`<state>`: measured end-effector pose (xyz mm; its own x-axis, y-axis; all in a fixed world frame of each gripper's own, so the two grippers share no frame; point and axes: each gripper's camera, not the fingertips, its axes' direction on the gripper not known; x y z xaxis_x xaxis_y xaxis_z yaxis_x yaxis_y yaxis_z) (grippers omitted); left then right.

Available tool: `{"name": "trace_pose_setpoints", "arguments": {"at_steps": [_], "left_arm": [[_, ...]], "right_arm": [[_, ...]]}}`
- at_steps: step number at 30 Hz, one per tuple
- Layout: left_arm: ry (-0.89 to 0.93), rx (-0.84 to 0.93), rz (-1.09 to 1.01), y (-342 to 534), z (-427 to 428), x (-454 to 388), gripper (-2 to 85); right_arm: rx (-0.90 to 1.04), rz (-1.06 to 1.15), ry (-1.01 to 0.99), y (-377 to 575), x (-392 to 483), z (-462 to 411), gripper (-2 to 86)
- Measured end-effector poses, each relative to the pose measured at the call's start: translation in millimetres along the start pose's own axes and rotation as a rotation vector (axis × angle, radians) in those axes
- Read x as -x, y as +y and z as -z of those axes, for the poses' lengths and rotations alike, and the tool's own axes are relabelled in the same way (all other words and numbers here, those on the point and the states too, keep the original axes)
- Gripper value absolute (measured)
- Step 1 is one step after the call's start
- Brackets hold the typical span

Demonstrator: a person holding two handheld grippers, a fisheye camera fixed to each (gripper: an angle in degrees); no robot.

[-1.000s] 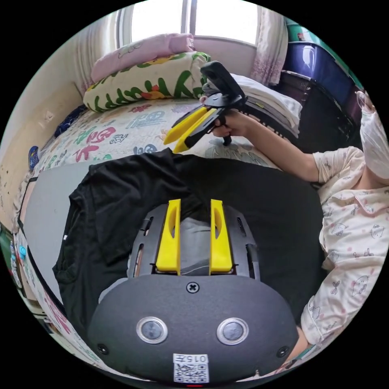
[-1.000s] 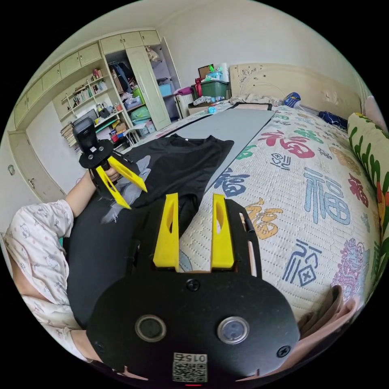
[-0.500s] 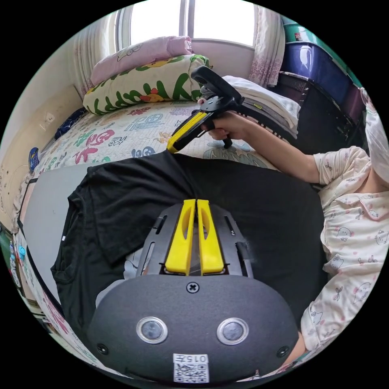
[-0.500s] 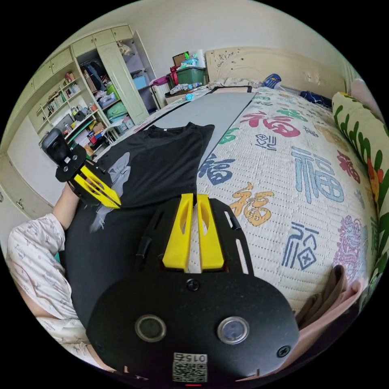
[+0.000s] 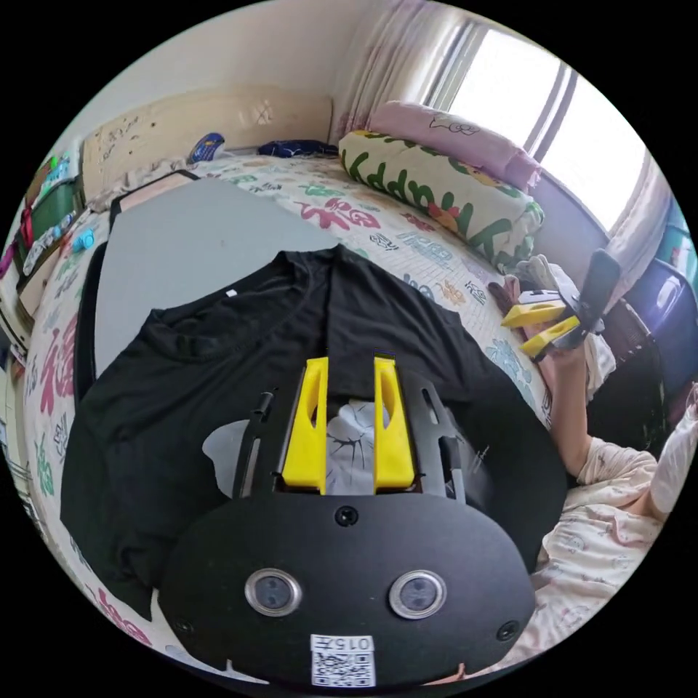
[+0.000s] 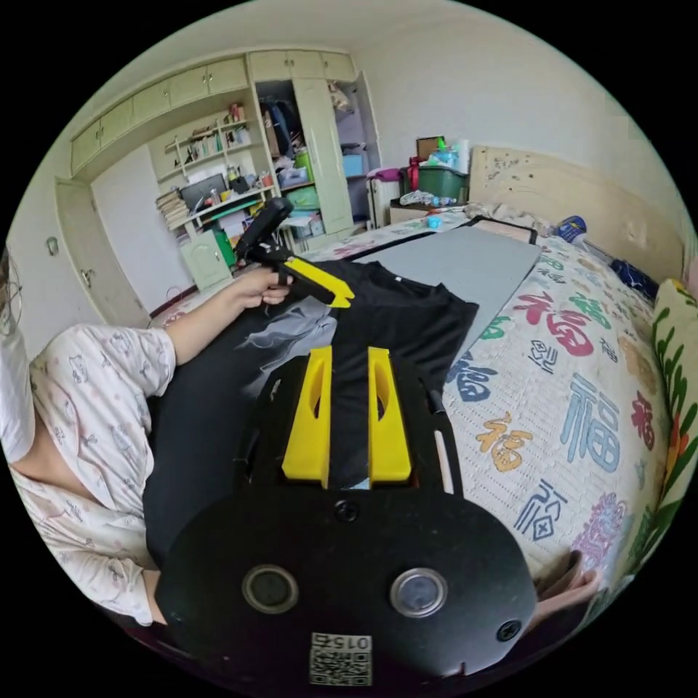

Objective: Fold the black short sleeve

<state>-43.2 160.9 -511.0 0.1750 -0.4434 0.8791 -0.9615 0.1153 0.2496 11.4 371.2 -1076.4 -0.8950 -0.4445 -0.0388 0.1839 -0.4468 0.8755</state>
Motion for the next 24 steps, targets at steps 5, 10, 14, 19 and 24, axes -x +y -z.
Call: {"name": "trace_pose_setpoints", "arguments": {"at_steps": [5, 10, 14, 19, 24], "left_arm": [[0.078, 0.082, 0.05, -0.1, -21.8, 18.7, 8.2], [0.01, 0.1, 0.031, -2.0, -28.9, 16.7, 1.6], [-0.009, 0.073, 0.003, -5.2, -22.8, 12.6, -0.3], [-0.077, 0.029, -0.008, -8.6, -7.3, 11.5, 0.7], [0.017, 0.099, 0.068, -14.1, -30.4, 33.2, 10.2]], "right_arm": [[0.192, 0.085, -0.038, -2.2, 20.0, -61.0, 9.4], [0.328, 0.094, -0.018, 7.3, 20.7, -96.6, 8.0], [0.314, 0.073, 0.013, 15.3, 14.5, -90.7, 3.2], [0.28, 0.071, 0.041, 19.5, 10.5, -73.5, 0.2], [0.283, 0.071, 0.045, 21.5, 0.9, -59.7, -0.1]]}}
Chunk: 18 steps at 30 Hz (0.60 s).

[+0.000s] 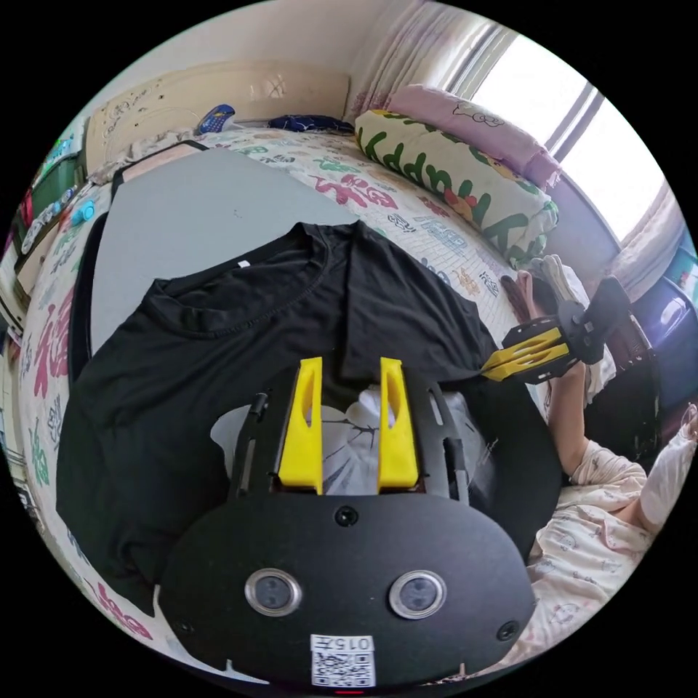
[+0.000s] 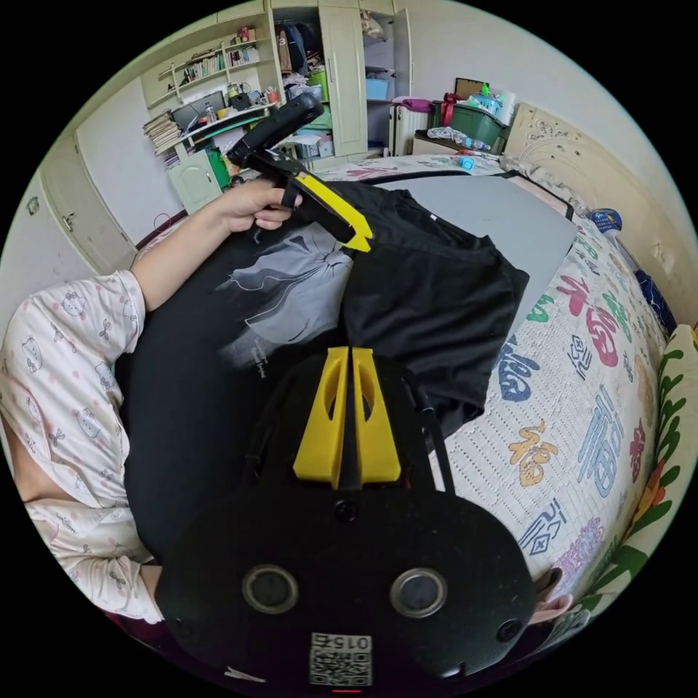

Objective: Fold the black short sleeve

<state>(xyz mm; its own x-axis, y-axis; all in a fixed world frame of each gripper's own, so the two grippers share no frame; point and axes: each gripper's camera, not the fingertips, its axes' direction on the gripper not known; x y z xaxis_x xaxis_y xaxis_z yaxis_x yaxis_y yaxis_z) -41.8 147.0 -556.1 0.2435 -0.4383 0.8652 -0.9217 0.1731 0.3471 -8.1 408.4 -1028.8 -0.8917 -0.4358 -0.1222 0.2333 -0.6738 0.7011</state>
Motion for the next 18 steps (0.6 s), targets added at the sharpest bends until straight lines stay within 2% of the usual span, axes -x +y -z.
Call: {"name": "trace_pose_setpoints", "arguments": {"at_steps": [2, 6, 10, 13, 18], "left_arm": [[0.052, 0.008, -0.004, -3.0, -8.9, 3.2, 9.1], [0.05, -0.01, 0.013, -7.1, -15.9, 9.0, 1.1], [0.114, -0.07, 0.008, -12.2, -5.3, 13.0, -0.1], [0.093, -0.077, -0.006, -17.9, 2.8, 12.9, -0.3], [0.019, 0.061, -0.061, -35.2, -14.8, 7.2, 0.2]], "right_arm": [[0.005, -0.001, -0.001, 1.3, -4.3, 4.7, -0.1], [0.003, -0.003, -0.002, 4.4, -15.1, 21.7, -0.3], [-0.019, 0.003, 0.012, 7.7, -24.3, 44.3, -0.6], [-0.059, 0.031, -0.02, 8.2, -28.8, 67.7, -0.7], [0.014, 0.063, -0.062, 2.9, -47.0, 84.1, 3.5]]}}
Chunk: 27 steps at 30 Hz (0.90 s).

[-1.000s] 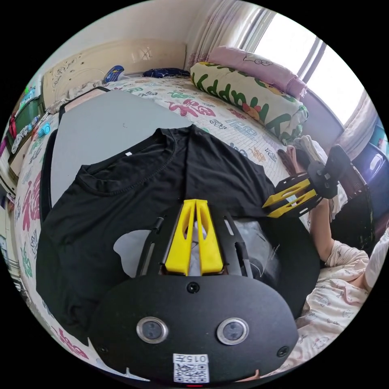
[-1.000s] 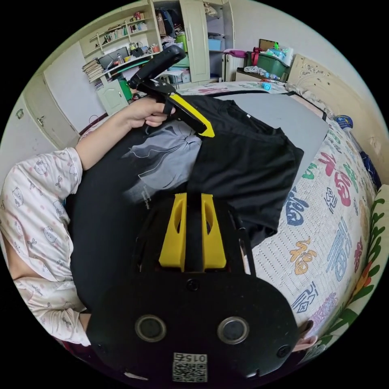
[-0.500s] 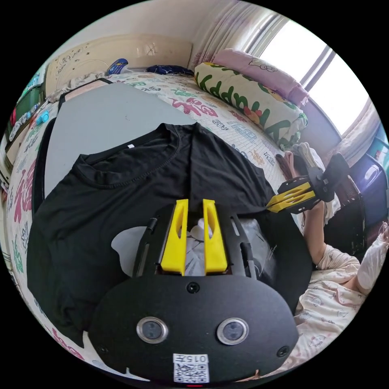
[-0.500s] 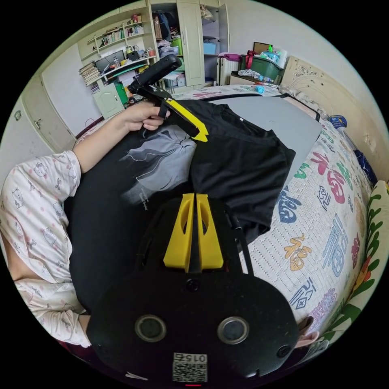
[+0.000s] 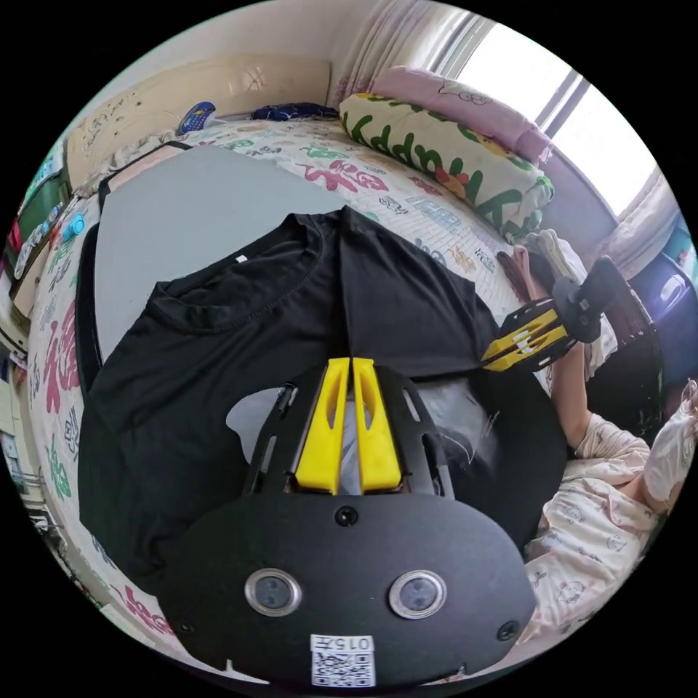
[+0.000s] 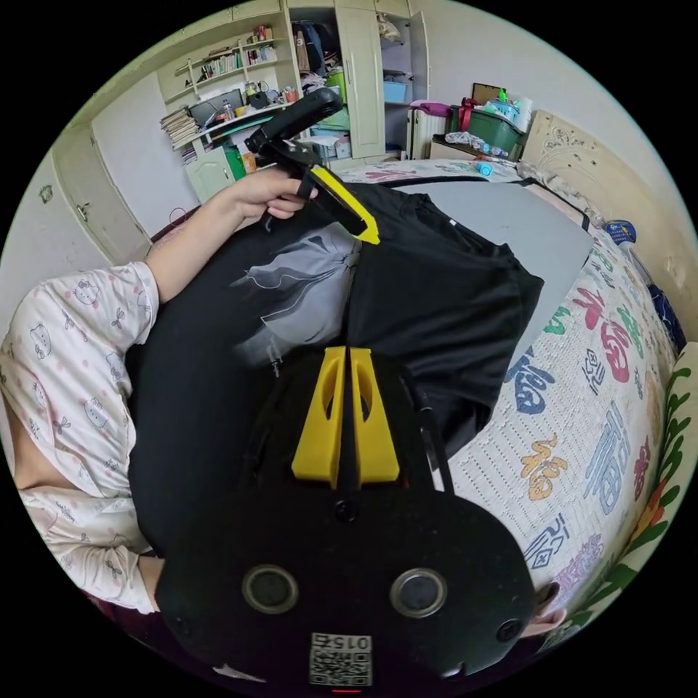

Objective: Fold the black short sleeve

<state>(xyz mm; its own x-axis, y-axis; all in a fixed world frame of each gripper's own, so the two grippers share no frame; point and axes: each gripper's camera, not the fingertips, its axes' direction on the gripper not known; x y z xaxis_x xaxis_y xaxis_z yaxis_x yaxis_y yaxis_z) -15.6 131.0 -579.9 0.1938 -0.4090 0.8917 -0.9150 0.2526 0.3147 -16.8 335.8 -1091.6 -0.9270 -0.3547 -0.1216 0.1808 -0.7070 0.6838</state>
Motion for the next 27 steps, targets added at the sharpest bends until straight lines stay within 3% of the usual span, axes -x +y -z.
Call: {"name": "trace_pose_setpoints", "arguments": {"at_steps": [4, 8, 13, 18, 27], "left_arm": [[-0.085, 0.077, -0.024, -13.8, -17.2, -5.5, 2.2], [-0.156, 0.019, -0.128, -28.9, -12.4, -32.9, 4.1], [-0.024, -0.012, -0.33, -46.1, -30.5, -74.8, 6.1], [0.198, 0.038, -0.45, -63.0, -70.3, -88.3, 6.4], [0.238, 0.091, -0.44, -82.2, -121.0, -64.3, 6.4]], "right_arm": [[-0.012, 0.037, -0.078, 7.9, -18.0, 35.9, 7.2], [-0.172, -0.131, 0.058, 40.2, -67.6, 105.4, 7.0], [-0.304, -0.377, 0.163, 80.2, -133.0, 157.2, 6.0], [-0.337, -0.494, 0.041, 97.1, -193.3, 182.0, 6.7], [-0.314, -0.562, 0.009, 100.8, -258.2, 213.8, 3.1]]}}
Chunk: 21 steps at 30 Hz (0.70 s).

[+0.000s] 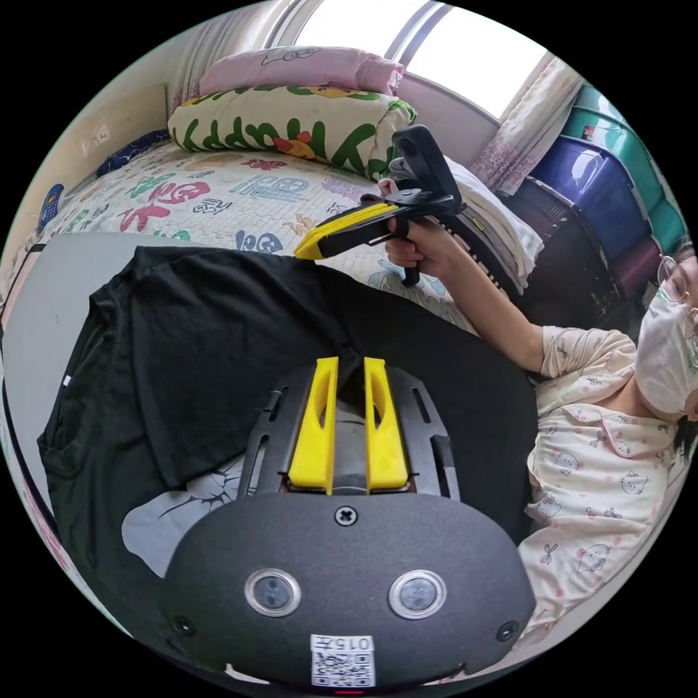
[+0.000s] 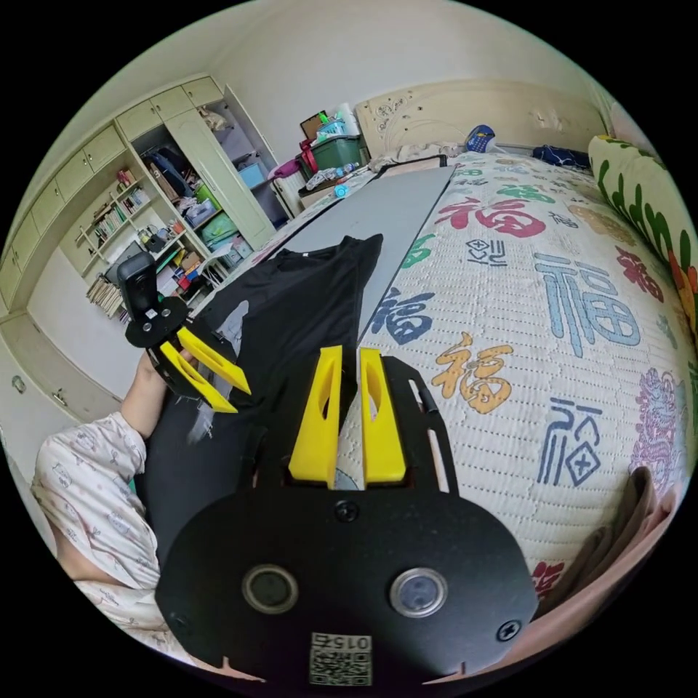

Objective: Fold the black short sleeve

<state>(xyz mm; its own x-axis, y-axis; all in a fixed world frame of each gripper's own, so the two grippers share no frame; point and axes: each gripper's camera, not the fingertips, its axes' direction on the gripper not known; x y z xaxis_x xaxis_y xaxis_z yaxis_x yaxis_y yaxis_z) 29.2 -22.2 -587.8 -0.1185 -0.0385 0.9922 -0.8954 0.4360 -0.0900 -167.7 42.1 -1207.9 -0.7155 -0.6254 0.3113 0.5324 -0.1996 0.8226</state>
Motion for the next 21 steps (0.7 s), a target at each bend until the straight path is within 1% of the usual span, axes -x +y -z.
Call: {"name": "trace_pose_setpoints", "arguments": {"at_steps": [5, 9, 14, 16, 18, 19, 21], "left_arm": [[-0.011, -0.009, -0.007, 0.9, -12.3, 17.1, 5.8], [-0.032, -0.012, -0.02, 3.7, -24.1, 29.5, 5.1], [-0.036, -0.014, -0.025, 8.6, -38.3, 45.1, 5.1], [-0.024, -0.01, -0.022, 10.7, -43.1, 52.4, 5.1], [0.01, -0.017, -0.002, 15.2, -43.2, 63.7, 5.2], [0.022, -0.033, 0.003, 17.1, -40.4, 66.1, 5.3], [0.052, -0.138, 0.027, 29.6, -16.9, 74.7, 5.4]], "right_arm": [[-0.032, -0.012, -0.029, -10.1, -35.6, 28.0, 0.1], [0.018, -0.023, 0.06, -20.5, -63.2, 38.5, -0.2], [0.064, 0.006, 0.085, -30.3, -92.0, 41.6, 1.2], [0.05, 0.001, 0.049, -31.1, -111.7, 47.5, 3.7], [-0.034, -0.084, -0.061, -23.4, -158.8, 63.5, 6.5], [-0.068, -0.113, -0.106, -19.2, -173.9, 68.6, 6.5], [-0.238, -0.263, -0.277, 8.2, -238.8, 85.6, 6.4]]}}
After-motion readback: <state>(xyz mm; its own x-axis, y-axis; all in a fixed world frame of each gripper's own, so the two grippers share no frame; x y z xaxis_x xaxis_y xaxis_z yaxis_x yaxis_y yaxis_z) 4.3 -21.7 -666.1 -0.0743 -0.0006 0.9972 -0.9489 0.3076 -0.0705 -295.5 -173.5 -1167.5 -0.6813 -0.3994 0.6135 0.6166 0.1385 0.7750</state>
